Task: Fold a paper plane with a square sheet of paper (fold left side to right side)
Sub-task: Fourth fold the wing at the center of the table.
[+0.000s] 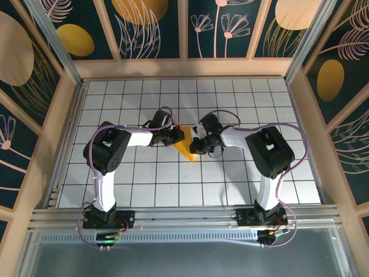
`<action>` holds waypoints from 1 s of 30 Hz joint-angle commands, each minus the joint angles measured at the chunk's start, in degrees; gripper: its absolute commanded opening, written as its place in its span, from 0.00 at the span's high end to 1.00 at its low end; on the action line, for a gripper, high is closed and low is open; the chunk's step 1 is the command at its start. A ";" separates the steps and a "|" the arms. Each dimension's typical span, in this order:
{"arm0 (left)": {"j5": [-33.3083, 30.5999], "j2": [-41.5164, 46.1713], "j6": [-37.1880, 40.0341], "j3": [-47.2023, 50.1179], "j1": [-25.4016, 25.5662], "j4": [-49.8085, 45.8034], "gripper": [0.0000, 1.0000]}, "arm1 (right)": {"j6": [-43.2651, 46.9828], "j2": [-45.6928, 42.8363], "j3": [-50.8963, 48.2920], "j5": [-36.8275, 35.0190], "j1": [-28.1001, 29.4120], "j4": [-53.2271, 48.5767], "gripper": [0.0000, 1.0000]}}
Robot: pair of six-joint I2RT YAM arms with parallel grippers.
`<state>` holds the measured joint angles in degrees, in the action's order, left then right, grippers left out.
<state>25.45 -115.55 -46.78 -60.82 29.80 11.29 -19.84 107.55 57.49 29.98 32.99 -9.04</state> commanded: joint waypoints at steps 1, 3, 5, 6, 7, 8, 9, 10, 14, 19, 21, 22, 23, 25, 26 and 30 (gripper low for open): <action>-2.52 -0.03 -0.08 -0.43 0.04 -3.90 0.94 | 0.95 3.55 -1.09 -5.87 0.58 -5.19 1.00; -2.57 0.22 -0.06 -0.61 0.06 -3.91 0.91 | 0.98 3.72 -0.98 -6.18 0.58 -5.54 1.00; -2.85 0.84 0.03 -0.86 0.01 -3.91 0.86 | 1.11 3.79 -0.97 -6.42 0.88 -5.73 1.00; -3.03 1.09 0.06 -0.96 -0.02 -3.98 0.85 | 1.14 3.89 -0.98 -6.64 0.87 -5.73 1.00; -3.17 1.36 0.27 -1.38 -0.02 -4.19 0.83 | 1.17 3.92 -0.98 -6.84 0.93 -5.73 1.00; -3.42 1.72 0.46 -1.81 -0.01 -4.67 0.82 | 1.19 4.10 -1.04 -6.99 0.93 -5.73 1.00; -3.62 2.00 0.71 -2.28 -0.01 -5.06 0.81 | 1.20 4.23 -0.92 -7.04 0.93 -5.93 1.00; -3.80 2.43 1.06 -2.83 -0.01 -5.46 0.80 | 1.28 4.34 -0.85 -7.12 0.99 -6.07 1.00; -4.58 4.80 1.59 -3.56 -0.04 -5.64 0.78 | 1.45 4.35 -0.50 -8.16 1.27 -6.98 1.00; -4.67 8.09 1.87 -2.40 -0.03 -5.20 0.78 | 1.28 4.49 -0.41 -8.62 1.31 -6.87 1.00; -4.15 9.34 1.61 -0.98 -0.01 -4.24 0.82 | 1.24 4.65 -0.45 -8.62 1.53 -6.73 1.00; -3.58 9.71 1.45 -0.23 -0.04 -3.69 0.84 | 1.20 4.72 -0.53 -8.62 1.58 -6.66 1.00; -2.50 9.86 1.18 0.56 0.03 -2.88 0.86 | 1.22 4.77 -0.55 -8.62 1.61 -6.65 1.00; -0.22 9.77 0.21 2.13 0.15 -0.66 0.89 | 1.21 4.83 -0.68 -8.71 1.63 -6.56 1.00; 0.98 9.51 -0.56 3.11 0.24 0.91 0.90 | 1.19 4.87 -0.72 -8.71 1.59 -6.52 1.00; 3.49 7.76 -1.65 4.48 1.38 3.47 0.93 | 1.17 4.93 -0.72 -9.27 1.71 -6.79 1.00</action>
<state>25.69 -106.61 -47.29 -57.30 30.26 11.33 -19.81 107.85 58.63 28.38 33.65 -10.61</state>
